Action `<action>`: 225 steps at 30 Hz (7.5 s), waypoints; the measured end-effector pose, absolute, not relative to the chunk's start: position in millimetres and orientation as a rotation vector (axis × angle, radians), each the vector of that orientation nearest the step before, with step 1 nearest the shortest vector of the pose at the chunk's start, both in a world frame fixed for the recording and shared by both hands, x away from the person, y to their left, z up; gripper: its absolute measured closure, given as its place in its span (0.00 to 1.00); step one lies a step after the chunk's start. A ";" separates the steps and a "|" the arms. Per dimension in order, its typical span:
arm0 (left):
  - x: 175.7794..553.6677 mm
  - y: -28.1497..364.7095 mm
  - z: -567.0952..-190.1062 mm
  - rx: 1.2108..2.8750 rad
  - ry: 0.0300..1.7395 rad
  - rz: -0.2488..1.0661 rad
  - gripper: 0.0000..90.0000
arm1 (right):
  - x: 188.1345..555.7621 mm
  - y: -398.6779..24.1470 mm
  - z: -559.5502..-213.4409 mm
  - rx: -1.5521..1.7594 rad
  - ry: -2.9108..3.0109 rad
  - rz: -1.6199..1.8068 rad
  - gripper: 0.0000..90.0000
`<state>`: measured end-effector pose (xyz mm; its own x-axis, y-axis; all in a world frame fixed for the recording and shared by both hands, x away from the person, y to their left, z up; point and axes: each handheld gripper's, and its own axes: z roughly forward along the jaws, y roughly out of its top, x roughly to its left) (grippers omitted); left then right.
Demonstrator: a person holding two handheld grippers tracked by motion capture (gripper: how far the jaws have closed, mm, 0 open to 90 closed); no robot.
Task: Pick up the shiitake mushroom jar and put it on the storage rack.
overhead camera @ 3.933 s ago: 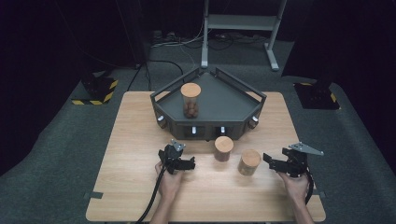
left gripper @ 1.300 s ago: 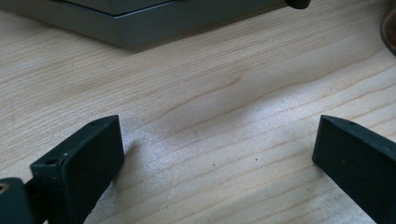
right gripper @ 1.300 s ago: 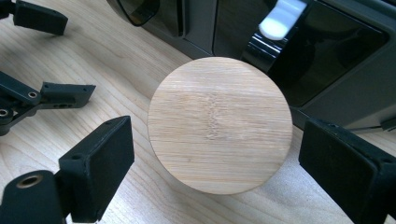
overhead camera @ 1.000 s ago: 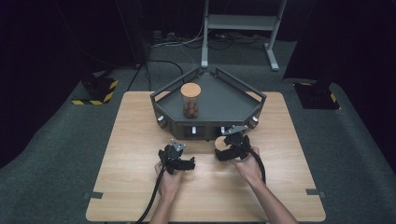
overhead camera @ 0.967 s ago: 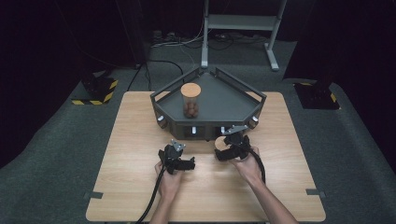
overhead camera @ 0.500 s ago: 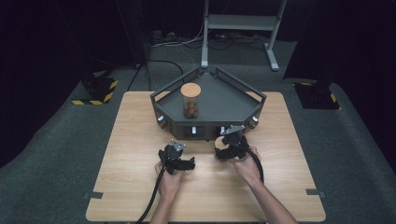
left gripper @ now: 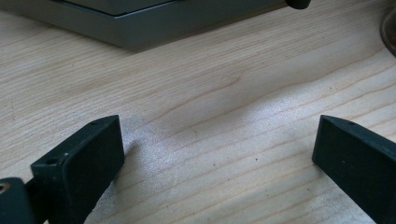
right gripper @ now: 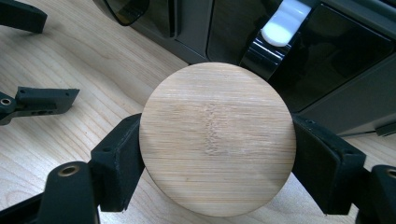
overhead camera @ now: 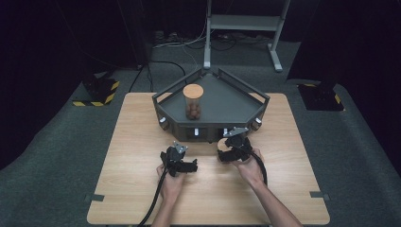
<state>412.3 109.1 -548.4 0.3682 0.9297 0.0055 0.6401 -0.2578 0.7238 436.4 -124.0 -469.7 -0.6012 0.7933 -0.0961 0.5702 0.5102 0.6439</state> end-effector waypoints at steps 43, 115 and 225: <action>412.3 109.1 -548.4 1.997 1.353 0.586 0.02 | 426.9 -147.6 -424.0 1.079 2.362 0.933 0.27; 412.2 108.8 -548.5 1.993 1.355 0.586 0.02 | 475.5 -134.8 -313.2 1.129 2.367 1.056 0.27; 412.3 108.9 -548.5 1.993 1.354 0.587 0.02 | 529.5 -109.0 -345.0 1.239 2.208 0.983 0.09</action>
<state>412.3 108.9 -548.5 0.3665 0.9304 0.0054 0.6395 -0.2561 0.7249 529.5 -109.0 -345.0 -0.5130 0.8582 -0.0201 0.5595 0.3520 0.7504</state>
